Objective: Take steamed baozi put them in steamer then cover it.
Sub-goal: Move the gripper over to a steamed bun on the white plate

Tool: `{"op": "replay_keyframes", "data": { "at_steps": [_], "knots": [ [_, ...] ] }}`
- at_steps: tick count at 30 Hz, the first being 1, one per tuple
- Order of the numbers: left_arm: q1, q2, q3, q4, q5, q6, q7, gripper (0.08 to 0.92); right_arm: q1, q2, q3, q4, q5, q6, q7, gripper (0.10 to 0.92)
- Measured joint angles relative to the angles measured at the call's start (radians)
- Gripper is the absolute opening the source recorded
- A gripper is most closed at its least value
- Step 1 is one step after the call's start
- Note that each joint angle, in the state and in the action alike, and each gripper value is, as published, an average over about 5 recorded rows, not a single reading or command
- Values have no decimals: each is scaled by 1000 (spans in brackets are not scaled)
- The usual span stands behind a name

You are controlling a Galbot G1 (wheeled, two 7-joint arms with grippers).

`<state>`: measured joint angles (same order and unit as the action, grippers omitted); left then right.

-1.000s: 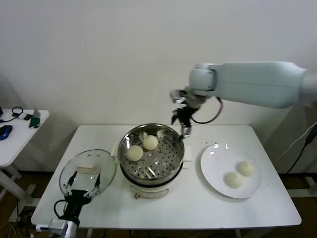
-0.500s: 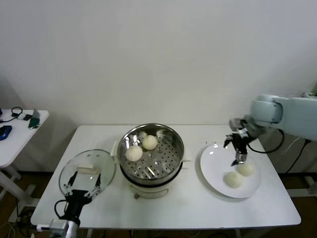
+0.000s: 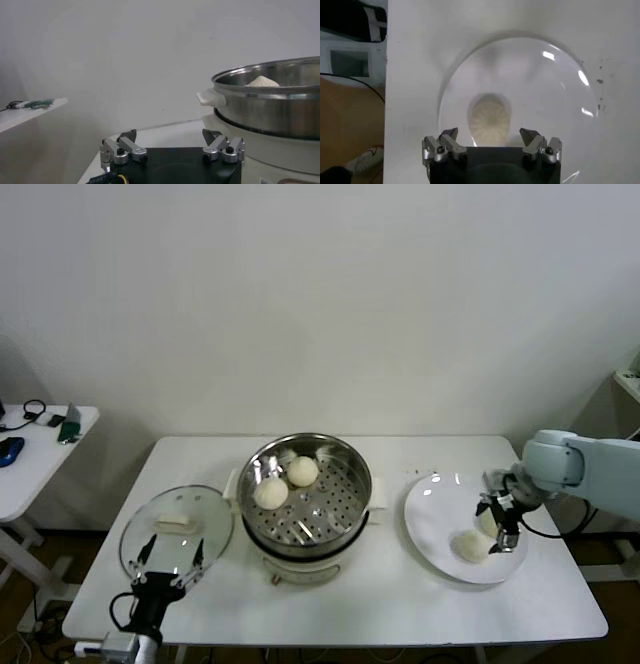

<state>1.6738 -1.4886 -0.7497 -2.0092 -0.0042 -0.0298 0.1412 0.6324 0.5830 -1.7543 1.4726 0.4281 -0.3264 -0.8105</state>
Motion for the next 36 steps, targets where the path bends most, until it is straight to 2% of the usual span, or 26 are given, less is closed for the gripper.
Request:
{"op": "replay_keyframes", "data": {
  "at_steps": [12,26,36],
  "knots": [
    [1,-1,-4,1,2,0,1,823,-174,41,130,-82,-40,-16,28,823],
    [-5,-3,-6,2,0,2,3,823,-236,59,177,-128,-69,-18,30,802],
    [-5,-3,-10,3,0,1,2,823,-237,52,181,-130,-77,-9,14,688]
  ]
}}
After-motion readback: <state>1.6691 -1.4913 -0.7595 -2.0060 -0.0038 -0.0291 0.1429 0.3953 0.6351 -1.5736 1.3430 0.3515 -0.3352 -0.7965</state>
